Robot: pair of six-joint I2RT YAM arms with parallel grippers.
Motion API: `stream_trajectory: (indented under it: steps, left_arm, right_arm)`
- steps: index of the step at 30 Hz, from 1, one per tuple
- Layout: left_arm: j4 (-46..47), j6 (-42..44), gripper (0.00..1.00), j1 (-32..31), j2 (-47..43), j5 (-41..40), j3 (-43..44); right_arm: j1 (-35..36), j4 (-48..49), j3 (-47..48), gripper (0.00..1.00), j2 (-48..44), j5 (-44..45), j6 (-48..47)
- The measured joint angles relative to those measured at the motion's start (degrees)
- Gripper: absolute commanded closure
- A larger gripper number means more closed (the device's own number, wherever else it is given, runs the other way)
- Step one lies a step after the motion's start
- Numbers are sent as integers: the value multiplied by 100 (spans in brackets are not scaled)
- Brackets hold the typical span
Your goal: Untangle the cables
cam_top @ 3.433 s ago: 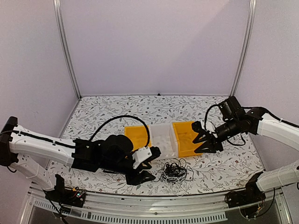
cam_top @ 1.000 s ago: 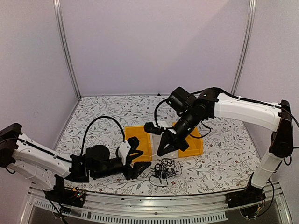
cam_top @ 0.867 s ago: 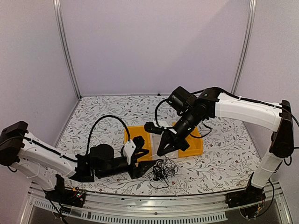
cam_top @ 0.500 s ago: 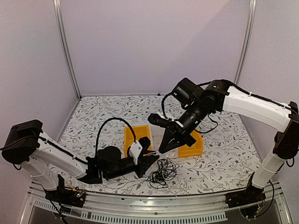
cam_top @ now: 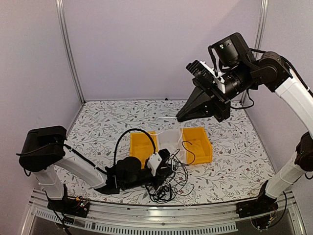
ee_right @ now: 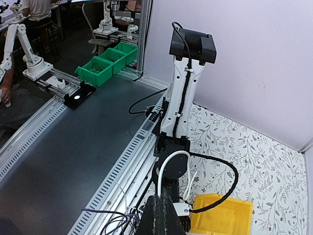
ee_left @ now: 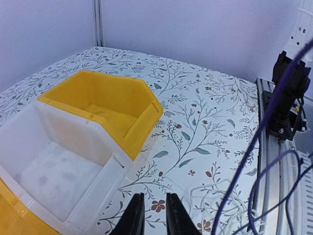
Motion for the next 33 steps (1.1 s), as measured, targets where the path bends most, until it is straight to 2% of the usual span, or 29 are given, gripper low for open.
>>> stream_trajectory:
  steps: [3, 6, 10, 15, 19, 24, 27, 33]
  left_arm:
    - [-2, -125, 72, -13, -39, -37, -22]
    - [-197, -354, 55, -44, -323, -203, -173]
    - [-863, -726, 46, -87, -1392, -599, -520]
    - [-1453, -953, 44, -151, -2557, -1108, -798]
    - [-1775, -699, 45, -424, -3010, -1248, -785]
    - [-1875, -125, 52, -920, -2761, -1058, -269]
    - [-1862, 114, 51, -992, -2387, -885, 144]
    - [-1847, 232, 61, -1008, -1681, -1211, 636]
  right_arm:
    - [-2, 22, -76, 100, -85, 37, -17]
    - [-7, 127, -619, 100, -229, 70, -24]
    - [-85, 289, -1665, 100, -398, 129, -17]
    - [-284, 625, -2490, 100, -485, 170, 138]
    - [-433, 1176, -2861, 100, -645, 271, 540]
    - [-527, 1764, -3191, 100, -706, 284, 1027]
    - [-527, 1906, -3246, 100, -704, 286, 1182]
    - [-527, 2061, -3248, 100, -704, 282, 1340]
